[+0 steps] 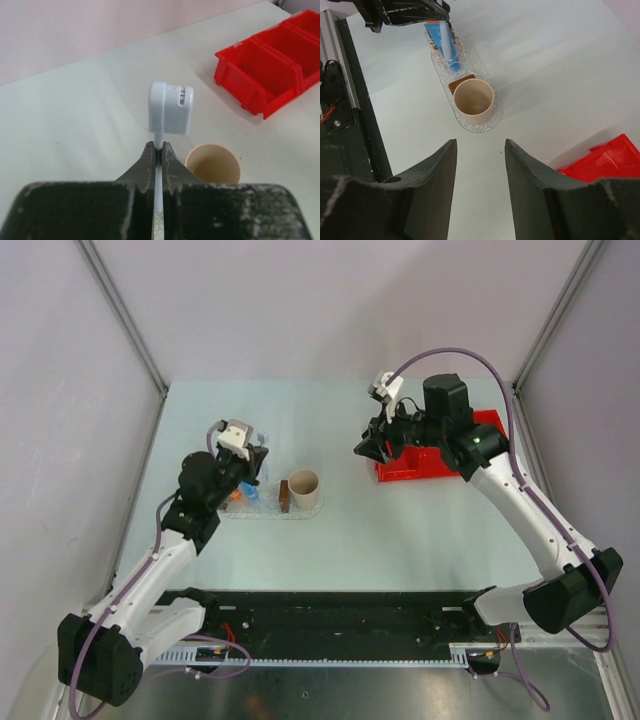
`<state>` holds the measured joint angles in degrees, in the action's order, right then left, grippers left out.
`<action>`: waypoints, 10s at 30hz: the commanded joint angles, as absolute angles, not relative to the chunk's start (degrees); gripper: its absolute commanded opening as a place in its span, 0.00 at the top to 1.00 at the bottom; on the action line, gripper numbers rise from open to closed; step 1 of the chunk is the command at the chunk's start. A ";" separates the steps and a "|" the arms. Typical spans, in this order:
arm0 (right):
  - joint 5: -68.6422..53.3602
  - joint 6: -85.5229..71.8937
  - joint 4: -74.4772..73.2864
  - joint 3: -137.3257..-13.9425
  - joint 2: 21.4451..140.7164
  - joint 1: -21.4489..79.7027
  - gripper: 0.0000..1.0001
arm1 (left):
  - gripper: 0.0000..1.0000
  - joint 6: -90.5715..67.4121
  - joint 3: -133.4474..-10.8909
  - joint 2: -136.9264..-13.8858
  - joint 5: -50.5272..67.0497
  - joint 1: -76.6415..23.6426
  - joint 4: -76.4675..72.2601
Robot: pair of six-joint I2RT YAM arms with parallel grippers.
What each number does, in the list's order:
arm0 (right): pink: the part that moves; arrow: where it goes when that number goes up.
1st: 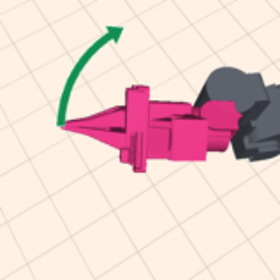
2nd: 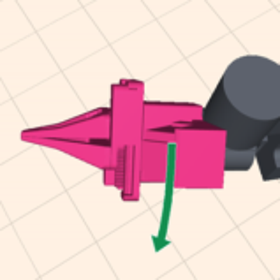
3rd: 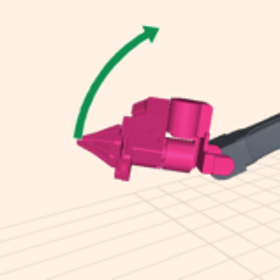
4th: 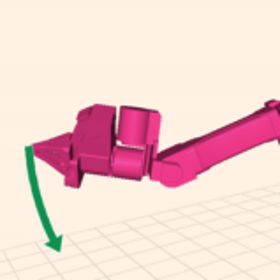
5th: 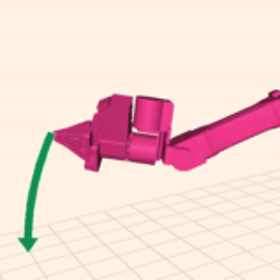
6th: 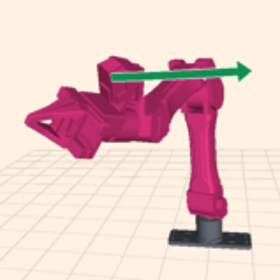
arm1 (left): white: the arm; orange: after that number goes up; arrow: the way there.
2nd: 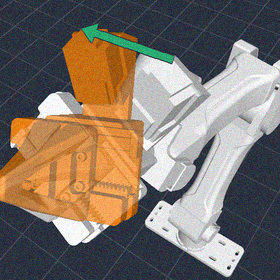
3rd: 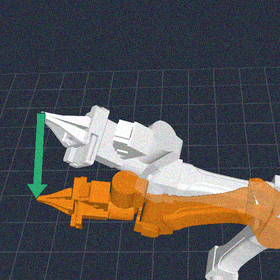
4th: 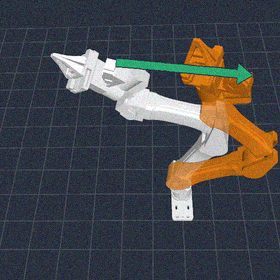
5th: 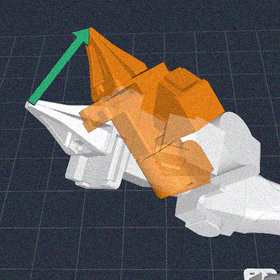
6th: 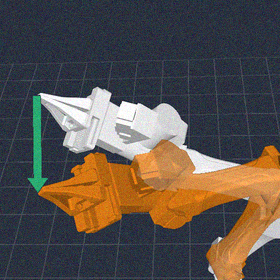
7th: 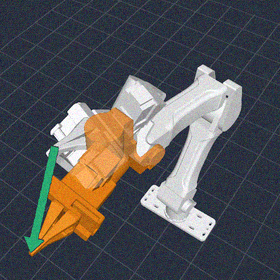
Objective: Prepare toiletry sets of a toothbrush and toothpaste on the tray
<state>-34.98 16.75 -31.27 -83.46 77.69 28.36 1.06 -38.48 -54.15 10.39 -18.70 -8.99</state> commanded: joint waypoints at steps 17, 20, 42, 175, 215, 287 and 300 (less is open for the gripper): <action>-37.44 15.64 -28.74 -83.23 79.98 25.31 0.53 | 1.00 -3.43 -31.47 -53.61 4.75 -18.28 -21.00; -37.53 15.56 -28.65 -83.23 80.07 25.31 0.53 | 1.00 -2.90 -30.85 -53.79 4.83 -18.37 -21.36; -38.06 15.73 -28.65 -82.88 80.59 25.23 0.53 | 1.00 -1.93 -28.30 -58.71 6.59 -18.37 -26.98; -39.37 16.70 -30.23 -82.62 81.39 24.26 0.53 | 0.77 -0.09 -29.53 -69.26 5.36 -18.98 -28.92; -39.38 16.79 -30.24 -82.62 81.56 24.17 0.53 | 0.62 1.32 -30.59 -66.45 5.01 -18.98 -27.60; -38.94 17.31 -30.59 -82.71 81.47 24.17 0.53 | 0.35 1.23 -34.45 -51.86 3.52 -18.46 -24.00; -36.92 17.75 -30.76 -82.79 79.10 22.86 0.50 | 0.07 -1.32 -42.62 -51.77 1.23 -16.96 -17.85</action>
